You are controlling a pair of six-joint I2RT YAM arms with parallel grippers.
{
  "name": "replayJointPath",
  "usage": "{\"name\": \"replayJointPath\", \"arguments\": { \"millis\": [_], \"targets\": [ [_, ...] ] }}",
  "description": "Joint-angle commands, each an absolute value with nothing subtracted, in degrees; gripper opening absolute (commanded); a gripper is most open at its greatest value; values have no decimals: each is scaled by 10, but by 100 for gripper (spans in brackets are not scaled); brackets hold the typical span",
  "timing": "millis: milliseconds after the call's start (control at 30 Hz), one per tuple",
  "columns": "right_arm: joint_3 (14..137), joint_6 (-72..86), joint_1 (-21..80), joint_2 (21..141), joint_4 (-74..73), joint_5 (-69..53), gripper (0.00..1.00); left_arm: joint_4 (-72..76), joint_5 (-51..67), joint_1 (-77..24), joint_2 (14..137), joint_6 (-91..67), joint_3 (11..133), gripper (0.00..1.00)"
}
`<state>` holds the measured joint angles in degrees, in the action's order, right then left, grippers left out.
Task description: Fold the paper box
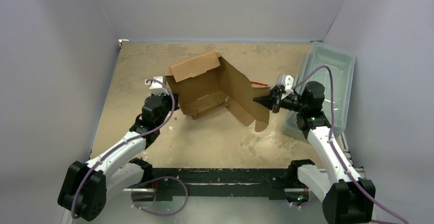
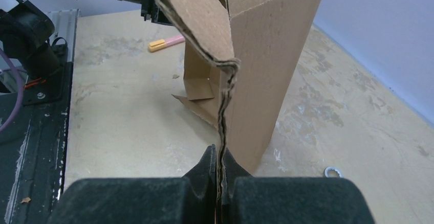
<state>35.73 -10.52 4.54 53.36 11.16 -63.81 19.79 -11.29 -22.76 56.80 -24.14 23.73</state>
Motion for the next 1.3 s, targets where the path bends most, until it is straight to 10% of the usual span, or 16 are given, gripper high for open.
{"name": "replayJointPath", "arguments": {
  "millis": [0, 567, 1267],
  "targets": [
    [369, -108, 57, 538, 133, -614, 0, 213, -146, -245, 560, -231, 253, 0],
    [376, -172, 105, 552, 95, -517, 0, 208, -120, -269, 563, -241, 278, 1],
    [375, -165, 105, 553, 104, -438, 0, 135, -80, -269, 473, -338, 287, 36]
  ]
}}
